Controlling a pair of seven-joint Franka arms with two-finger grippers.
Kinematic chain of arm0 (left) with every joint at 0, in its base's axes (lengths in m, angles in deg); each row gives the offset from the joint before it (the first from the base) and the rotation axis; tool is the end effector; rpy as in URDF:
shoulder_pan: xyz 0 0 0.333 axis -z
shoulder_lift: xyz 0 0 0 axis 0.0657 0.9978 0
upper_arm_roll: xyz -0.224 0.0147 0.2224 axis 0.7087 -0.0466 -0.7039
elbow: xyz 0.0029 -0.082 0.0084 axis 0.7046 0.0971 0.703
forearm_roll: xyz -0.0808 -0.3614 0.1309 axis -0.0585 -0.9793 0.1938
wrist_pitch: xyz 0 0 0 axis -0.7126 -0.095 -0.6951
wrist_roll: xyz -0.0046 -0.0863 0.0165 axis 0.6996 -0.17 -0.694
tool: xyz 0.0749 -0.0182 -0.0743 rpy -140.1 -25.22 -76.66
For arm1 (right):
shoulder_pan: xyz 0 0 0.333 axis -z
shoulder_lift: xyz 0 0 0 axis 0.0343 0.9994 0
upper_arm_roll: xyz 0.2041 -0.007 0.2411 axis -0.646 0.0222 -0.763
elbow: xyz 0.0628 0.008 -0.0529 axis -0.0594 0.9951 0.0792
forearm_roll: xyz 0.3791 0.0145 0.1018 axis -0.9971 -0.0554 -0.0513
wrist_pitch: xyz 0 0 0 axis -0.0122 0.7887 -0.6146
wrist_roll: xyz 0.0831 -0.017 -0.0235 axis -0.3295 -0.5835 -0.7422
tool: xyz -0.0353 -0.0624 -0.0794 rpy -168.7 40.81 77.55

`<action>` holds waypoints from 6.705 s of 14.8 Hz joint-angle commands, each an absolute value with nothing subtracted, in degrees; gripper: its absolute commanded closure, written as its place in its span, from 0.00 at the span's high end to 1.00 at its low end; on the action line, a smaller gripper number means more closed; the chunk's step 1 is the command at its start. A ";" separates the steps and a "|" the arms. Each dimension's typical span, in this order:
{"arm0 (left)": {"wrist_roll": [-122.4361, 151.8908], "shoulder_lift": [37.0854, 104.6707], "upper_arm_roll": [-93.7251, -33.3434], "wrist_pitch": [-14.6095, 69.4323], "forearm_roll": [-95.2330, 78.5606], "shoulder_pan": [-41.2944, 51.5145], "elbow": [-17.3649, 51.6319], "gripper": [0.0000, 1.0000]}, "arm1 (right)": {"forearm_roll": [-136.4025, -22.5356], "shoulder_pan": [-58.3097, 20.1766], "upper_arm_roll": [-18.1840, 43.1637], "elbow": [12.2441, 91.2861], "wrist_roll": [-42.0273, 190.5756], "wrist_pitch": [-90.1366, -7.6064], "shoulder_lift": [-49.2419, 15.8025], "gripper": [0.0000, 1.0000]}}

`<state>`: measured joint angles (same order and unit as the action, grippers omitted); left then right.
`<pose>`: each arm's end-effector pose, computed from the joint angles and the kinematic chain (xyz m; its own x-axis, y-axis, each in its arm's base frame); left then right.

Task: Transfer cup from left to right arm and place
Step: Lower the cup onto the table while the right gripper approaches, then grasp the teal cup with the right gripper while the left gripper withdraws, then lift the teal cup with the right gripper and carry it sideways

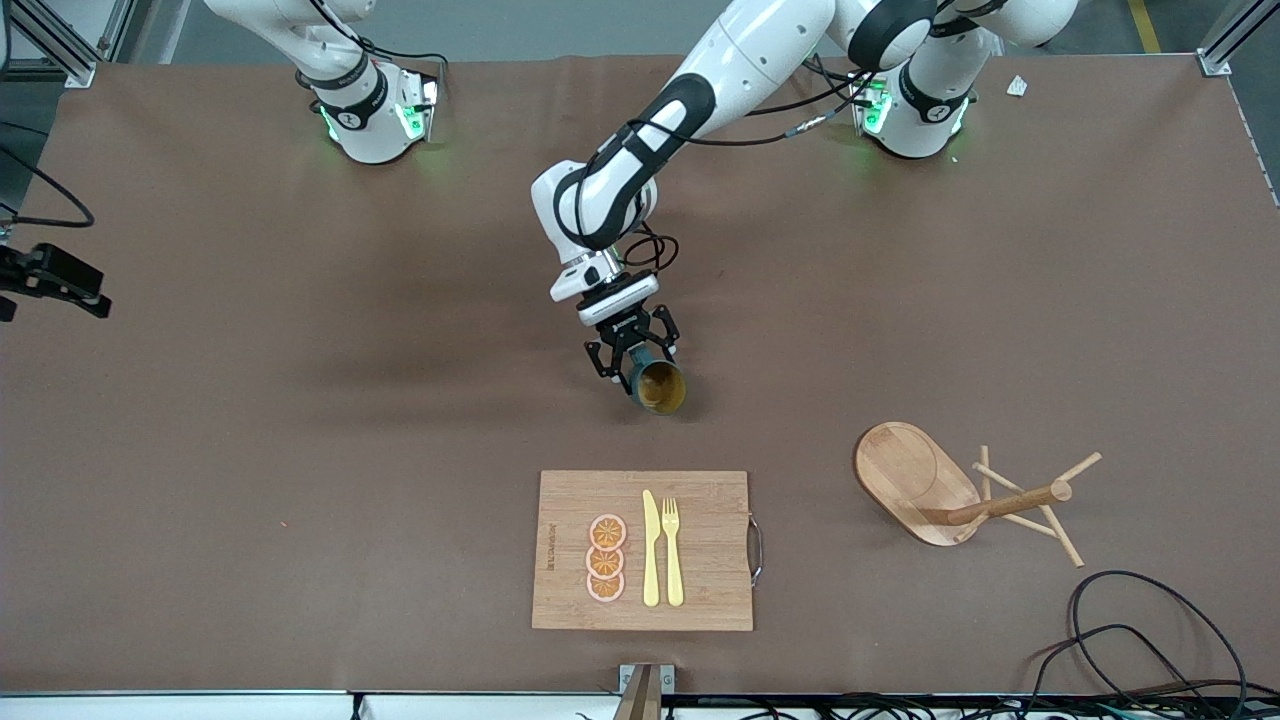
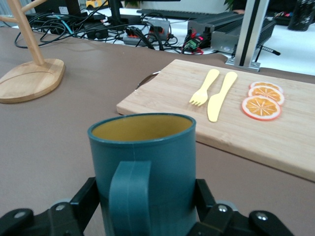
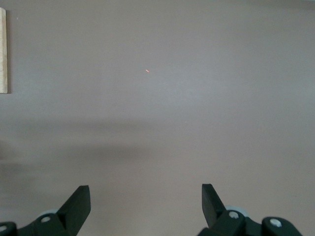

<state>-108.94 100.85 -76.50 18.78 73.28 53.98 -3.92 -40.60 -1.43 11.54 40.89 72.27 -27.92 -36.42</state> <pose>0.3957 -0.5918 0.1350 0.4381 0.2177 0.8722 0.4562 -0.8899 -0.0071 0.5803 -0.0529 0.6110 0.9984 0.0378 0.0416 0.0360 -0.9984 0.0445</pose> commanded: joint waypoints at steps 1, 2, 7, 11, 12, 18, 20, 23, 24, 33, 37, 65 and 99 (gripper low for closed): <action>-111.79 103.08 -77.20 15.47 76.94 56.17 -4.44 0.68 | -40.78 -4.94 11.61 41.78 80.06 -27.65 -36.58 1.00; -112.58 104.13 -77.20 14.58 77.47 56.96 -4.44 0.70 | -40.86 -6.09 11.52 41.78 83.06 -27.56 -35.88 1.00; -113.12 104.59 -76.94 14.14 78.45 58.72 -4.44 1.00 | -43.94 -14.34 11.52 42.04 101.32 -27.91 -34.21 1.00; -112.85 100.82 -76.41 9.74 70.47 62.58 -4.53 1.00 | -44.20 -23.66 11.52 41.78 118.38 -28.61 -30.79 1.00; -112.77 99.06 -75.98 9.13 67.40 62.85 -4.53 1.00 | -44.38 -25.33 11.52 41.43 121.81 -28.96 -29.74 1.00; -112.59 84.49 -72.37 6.22 54.20 61.54 5.98 1.00 | -45.70 -30.44 11.52 41.34 131.94 -36.25 -25.95 1.00; -111.54 77.72 -72.28 9.02 51.56 59.70 13.62 1.00 | -45.79 -31.23 11.52 41.07 134.49 -37.92 -24.90 1.00; -103.49 68.22 -72.28 12.37 45.07 53.91 20.07 1.00 | -45.61 -31.94 11.52 40.72 136.08 -38.28 -23.58 1.00; -99.27 66.46 -72.28 12.38 42.78 51.46 20.25 1.00 | -45.70 -31.94 11.52 40.37 136.26 -38.37 -23.22 1.00; -50.85 59.67 -72.37 12.64 22.83 20.70 11.04 1.00 | -47.28 -36.59 11.52 38.36 143.81 -39.86 -19.28 1.00; -34.75 59.67 -72.37 12.12 17.80 11.90 7.25 1.00 | -47.28 -40.72 11.52 28.45 151.70 -39.60 -10.68 1.00; 21.70 45.00 -79.75 1.13 3.47 -0.95 6.89 1.00 | -47.99 -49.96 10.12 22.35 161.48 -57.26 10.18 0.41; 18.45 41.48 -78.35 -3.09 3.12 -0.25 9.35 1.00 | -44.82 -7.42 10.64 39.92 70.97 -61.99 -0.98 0.00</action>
<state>18.01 42.92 -78.43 -3.76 3.98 -0.39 8.17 -45.50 -8.39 11.94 34.41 73.36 -58.40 1.88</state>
